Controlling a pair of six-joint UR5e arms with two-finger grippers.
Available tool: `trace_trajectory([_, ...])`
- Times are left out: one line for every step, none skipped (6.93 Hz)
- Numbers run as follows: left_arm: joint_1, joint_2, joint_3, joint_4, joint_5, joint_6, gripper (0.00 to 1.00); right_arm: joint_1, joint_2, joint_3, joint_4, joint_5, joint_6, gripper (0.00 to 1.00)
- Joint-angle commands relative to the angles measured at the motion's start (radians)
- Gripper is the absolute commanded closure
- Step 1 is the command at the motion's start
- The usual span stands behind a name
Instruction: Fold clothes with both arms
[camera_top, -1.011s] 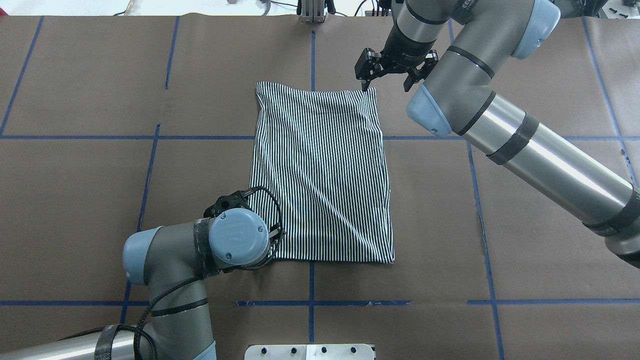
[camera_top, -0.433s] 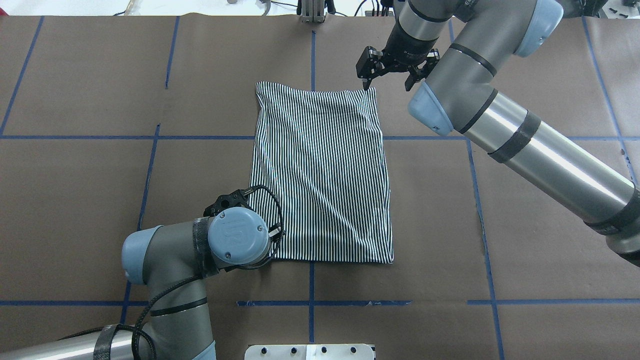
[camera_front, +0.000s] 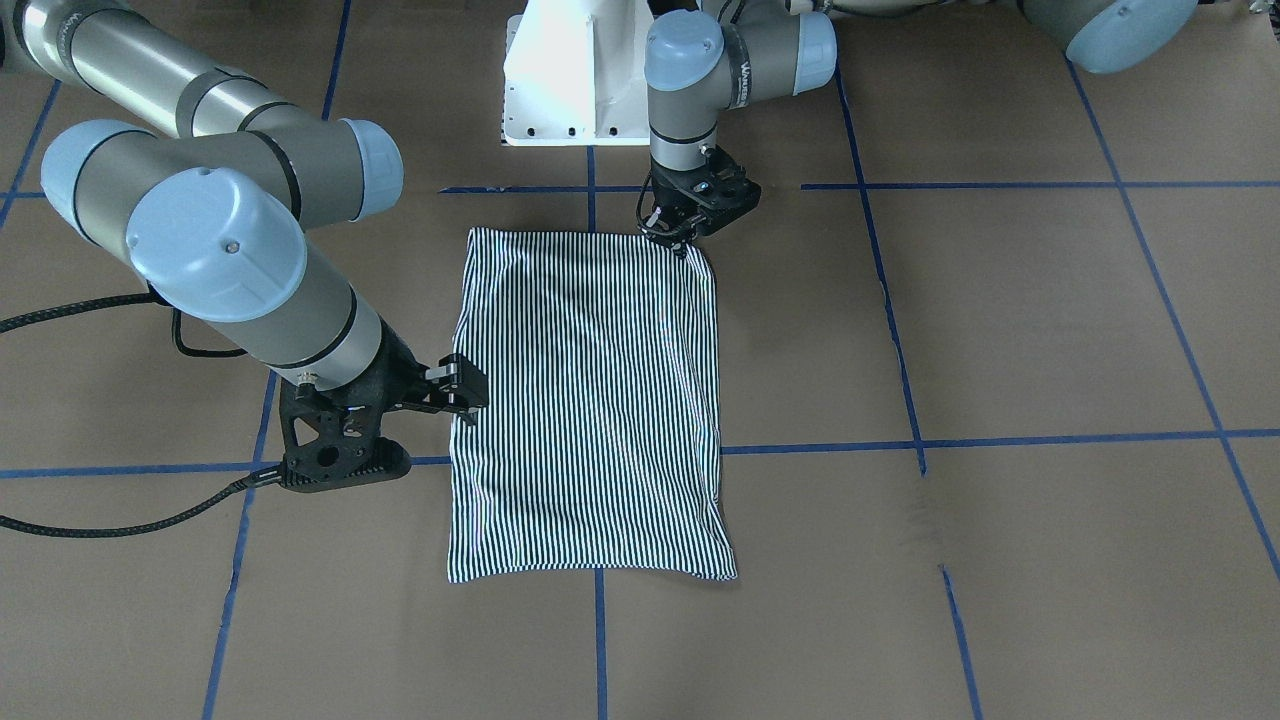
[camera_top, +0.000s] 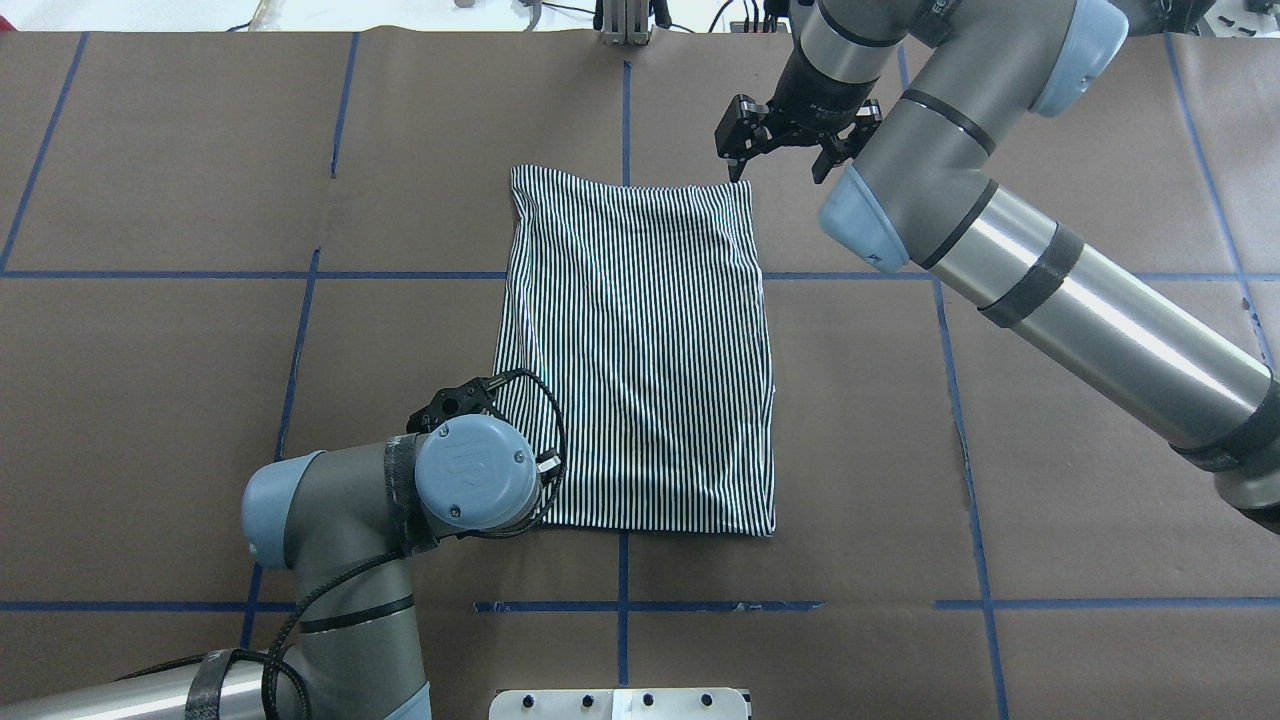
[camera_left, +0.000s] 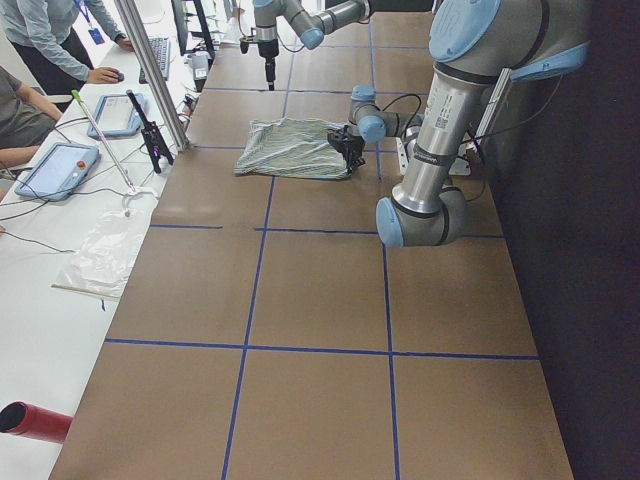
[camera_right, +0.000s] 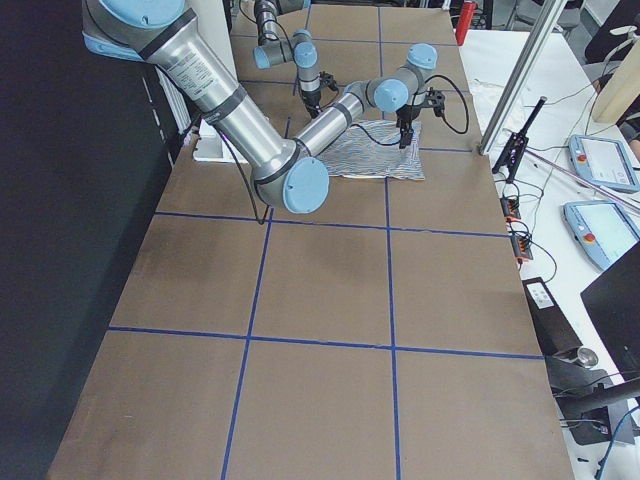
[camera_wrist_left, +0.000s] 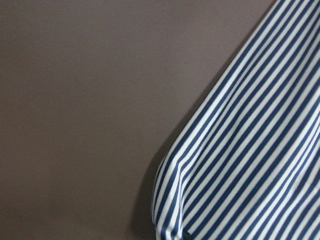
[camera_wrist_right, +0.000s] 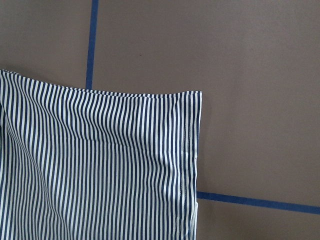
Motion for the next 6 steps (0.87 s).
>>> trace_trajectory([-0.005,0.017,-0.081,0.021,-0.004,0.007,1.00,-0.002,-0.024,0.023,0.005,0.001,0.046,0.00])
trace_trajectory([-0.007,0.026,-0.144,0.050,-0.006,0.086,1.00,-0.038,-0.079,0.108,0.005,0.000,0.154,0.00])
trace_trajectory([-0.007,0.037,-0.169,0.048,-0.007,0.149,1.00,-0.087,-0.140,0.189,0.005,-0.005,0.311,0.00])
trace_trajectory([-0.007,0.035,-0.169,0.046,-0.010,0.180,1.00,-0.163,-0.204,0.293,0.004,-0.044,0.544,0.00])
trace_trajectory([-0.007,0.035,-0.169,0.044,-0.009,0.183,1.00,-0.277,-0.219,0.357,0.002,-0.183,0.788,0.00])
trace_trajectory([-0.007,0.035,-0.163,0.040,-0.007,0.184,1.00,-0.395,-0.219,0.368,0.002,-0.313,1.000,0.00])
